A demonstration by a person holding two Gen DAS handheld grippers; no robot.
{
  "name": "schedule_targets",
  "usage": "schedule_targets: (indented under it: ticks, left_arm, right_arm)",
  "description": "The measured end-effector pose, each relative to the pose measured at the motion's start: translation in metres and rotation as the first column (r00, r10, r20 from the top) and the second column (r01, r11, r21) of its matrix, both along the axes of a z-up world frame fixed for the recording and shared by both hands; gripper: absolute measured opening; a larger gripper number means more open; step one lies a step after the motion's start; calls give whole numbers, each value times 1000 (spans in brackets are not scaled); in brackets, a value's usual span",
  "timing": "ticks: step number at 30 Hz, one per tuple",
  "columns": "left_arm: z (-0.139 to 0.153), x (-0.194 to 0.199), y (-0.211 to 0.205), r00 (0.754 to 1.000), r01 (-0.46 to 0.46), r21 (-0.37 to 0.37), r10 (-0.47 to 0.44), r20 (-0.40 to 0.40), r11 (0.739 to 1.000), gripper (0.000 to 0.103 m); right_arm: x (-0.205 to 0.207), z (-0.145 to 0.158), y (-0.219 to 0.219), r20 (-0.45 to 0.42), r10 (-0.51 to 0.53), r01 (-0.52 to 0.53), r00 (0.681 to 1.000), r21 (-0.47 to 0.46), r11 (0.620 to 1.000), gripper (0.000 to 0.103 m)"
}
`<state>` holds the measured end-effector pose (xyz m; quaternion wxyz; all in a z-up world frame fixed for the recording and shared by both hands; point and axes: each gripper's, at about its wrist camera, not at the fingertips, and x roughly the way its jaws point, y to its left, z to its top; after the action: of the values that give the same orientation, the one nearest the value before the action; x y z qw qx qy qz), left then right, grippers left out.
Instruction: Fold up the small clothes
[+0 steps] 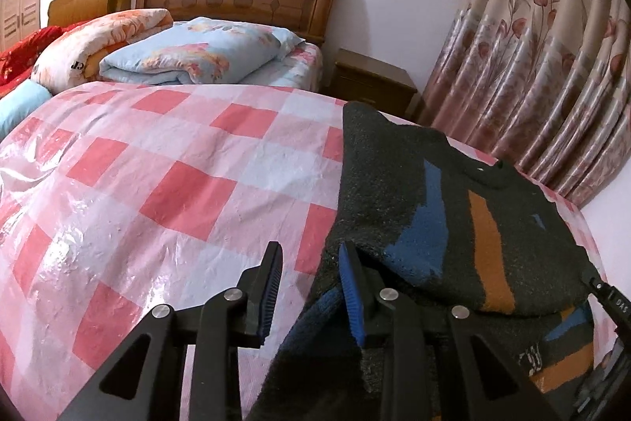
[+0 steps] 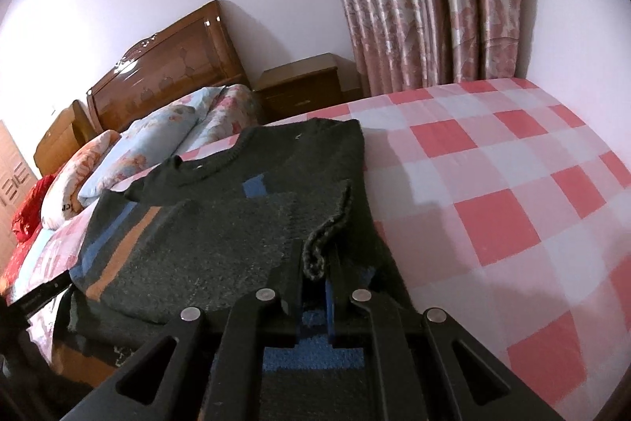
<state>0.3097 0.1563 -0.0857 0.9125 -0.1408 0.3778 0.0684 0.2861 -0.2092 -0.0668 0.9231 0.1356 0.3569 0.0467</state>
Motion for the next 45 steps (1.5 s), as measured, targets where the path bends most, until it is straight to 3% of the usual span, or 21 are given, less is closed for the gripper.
schedule_targets:
  ticks: [1, 2, 4, 7, 9, 13, 17, 20, 22, 24, 26, 27, 29, 33, 37, 41, 45]
  left_arm:
    - [0, 0, 0, 1000, -1, 1, 1, 0, 1000, 30]
    - [0, 0, 0, 1000, -1, 0, 1, 0, 1000, 30]
    - [0, -1, 0, 1000, -1, -1, 1, 1, 1000, 30]
    - [0, -1, -1, 1000, -1, -2, 1, 1, 1000, 30]
    - [0, -1, 0, 1000, -1, 0, 1, 0, 1000, 30]
    - [1, -3, -1, 1000, 2, 0, -2, 11, 1000, 30]
    - [19, -7, 3, 994, 34, -56, -28, 102, 998, 30]
    - [36, 16, 4, 991, 86, -103, -74, 115, 991, 30]
    - [38, 43, 1, 991, 111, -106, -103, 80, 988, 31]
    - [26, 78, -3, 992, 128, -102, -129, -6, 987, 31]
    - [2, 108, -1, 988, 89, -103, -101, -117, 991, 32]
    - [-4, 114, 3, 991, 75, -144, -90, -101, 987, 37]
    - [-3, 120, 2, 988, 73, -159, -93, -120, 984, 36]
    - [14, 125, 9, 997, 29, -120, -37, -66, 992, 36]
    - [2, 151, 22, 988, -62, -29, 57, -141, 998, 36]
    - [-1, 173, 18, 983, -21, 36, 28, -181, 999, 35]
    - [12, 177, 24, 990, -40, 25, 43, -135, 999, 33]
  right_arm:
    - [-7, 5, 4, 20, -37, 38, 999, -41, 998, 67]
    - [-14, 13, 8, 59, -55, 60, 997, -82, 995, 103]
    - [-27, 31, 25, 158, -3, 26, 987, -145, 989, 103]
    - [-28, 40, 59, 179, 134, -84, 975, -259, 962, 103]
    - [-18, 32, 75, 132, 204, -161, 970, -283, 946, 103]
    - [6, -6, 78, -72, 193, -206, 979, -279, 938, 103]
    - [6, -6, 63, -68, 167, -179, 984, -240, 954, 103]
    - [5, -6, 64, -69, 167, -179, 984, -250, 951, 103]
    - [4, -7, 64, -69, 167, -180, 983, -261, 949, 103]
    - [2, -7, 61, -68, 169, -181, 983, -249, 952, 103]
    - [1, -5, 62, -68, 170, -182, 983, -242, 953, 103]
    - [4, -4, 65, -68, 170, -181, 983, -243, 953, 103]
    - [6, -5, 67, -69, 169, -181, 983, -245, 952, 103]
    - [6, -5, 66, -69, 171, -183, 983, -233, 955, 103]
    - [7, -5, 65, -69, 175, -186, 982, -224, 957, 103]
    - [8, -5, 64, -69, 179, -190, 981, -216, 958, 103]
    - [8, -5, 63, -67, 184, -194, 981, -206, 959, 103]
